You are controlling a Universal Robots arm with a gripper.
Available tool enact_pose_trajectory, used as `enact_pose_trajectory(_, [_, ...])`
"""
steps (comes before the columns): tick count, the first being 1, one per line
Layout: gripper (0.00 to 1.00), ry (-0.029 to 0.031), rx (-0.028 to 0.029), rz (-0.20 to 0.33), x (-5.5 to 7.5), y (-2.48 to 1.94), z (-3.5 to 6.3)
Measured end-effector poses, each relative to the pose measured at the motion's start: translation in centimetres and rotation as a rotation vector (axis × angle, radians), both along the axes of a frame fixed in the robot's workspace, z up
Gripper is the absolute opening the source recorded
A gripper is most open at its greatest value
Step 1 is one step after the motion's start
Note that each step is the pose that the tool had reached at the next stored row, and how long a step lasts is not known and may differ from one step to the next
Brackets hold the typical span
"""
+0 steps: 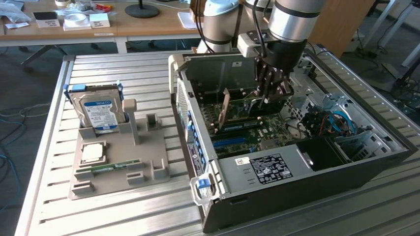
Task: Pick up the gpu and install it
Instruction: 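Insert the gpu into the slot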
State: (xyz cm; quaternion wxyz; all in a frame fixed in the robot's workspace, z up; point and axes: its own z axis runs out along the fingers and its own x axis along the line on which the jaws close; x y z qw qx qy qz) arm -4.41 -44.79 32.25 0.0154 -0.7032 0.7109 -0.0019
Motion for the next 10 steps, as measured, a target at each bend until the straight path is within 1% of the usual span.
enact_pose_trajectory(10, [0.27,-0.0001,-0.0002,0.000,-0.29,-0.01,-0.05])
